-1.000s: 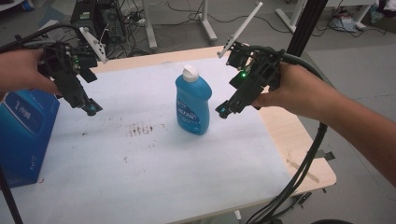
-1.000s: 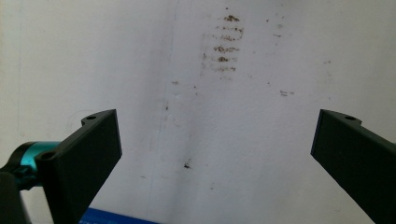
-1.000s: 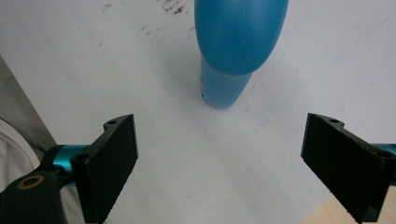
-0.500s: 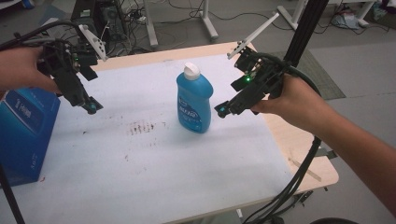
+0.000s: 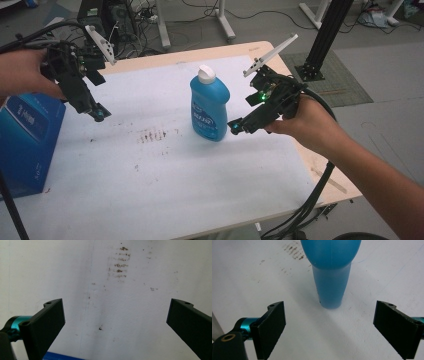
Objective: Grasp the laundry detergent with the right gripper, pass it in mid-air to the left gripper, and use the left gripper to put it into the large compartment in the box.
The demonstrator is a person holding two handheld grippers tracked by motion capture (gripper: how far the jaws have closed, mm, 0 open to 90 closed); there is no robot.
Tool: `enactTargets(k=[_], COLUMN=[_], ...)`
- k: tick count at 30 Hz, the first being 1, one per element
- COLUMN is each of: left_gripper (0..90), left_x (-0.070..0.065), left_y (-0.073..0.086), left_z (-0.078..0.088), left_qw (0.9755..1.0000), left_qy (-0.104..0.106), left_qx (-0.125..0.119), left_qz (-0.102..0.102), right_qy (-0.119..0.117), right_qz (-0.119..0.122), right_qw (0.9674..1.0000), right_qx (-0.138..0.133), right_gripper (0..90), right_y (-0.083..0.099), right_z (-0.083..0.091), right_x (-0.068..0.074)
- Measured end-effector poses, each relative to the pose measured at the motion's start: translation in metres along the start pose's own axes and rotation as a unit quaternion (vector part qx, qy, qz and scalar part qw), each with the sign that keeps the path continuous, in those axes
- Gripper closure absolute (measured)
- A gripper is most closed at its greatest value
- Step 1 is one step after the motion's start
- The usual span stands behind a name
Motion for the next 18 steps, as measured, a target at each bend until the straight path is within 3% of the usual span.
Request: enactTargets(k=[9, 18], left_gripper=[1.7, 1.7], left_x=[0.001, 0.002], left_y=[0.001, 0.003], left_z=[-0.001, -0.002], left_qw=[1.0000, 1.0000], left_qy=[0.002, 0.001], left_qx=[0.002, 0.002], left_qz=[0.002, 0.005], right_qy=[0.006, 0.000], right_qz=[-0.003, -0.024], right_qw=[0.9993, 0.9960], right_qx=[-0.036, -0.086], right_gripper=[10.3, 10.3], right_y=[0.000, -0.002], right_z=[-0.010, -0.016], right_x=[-0.002, -0.005])
Point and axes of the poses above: each handheld gripper's, and its own axes: z roughly backward along the jaws, y roughly out of its underside, x roughly to its left, the point moved 7 cm from there along -z, roughly forward along the jaws, and after that the axes turned 1 degree about -x, right-handed, at the moved point
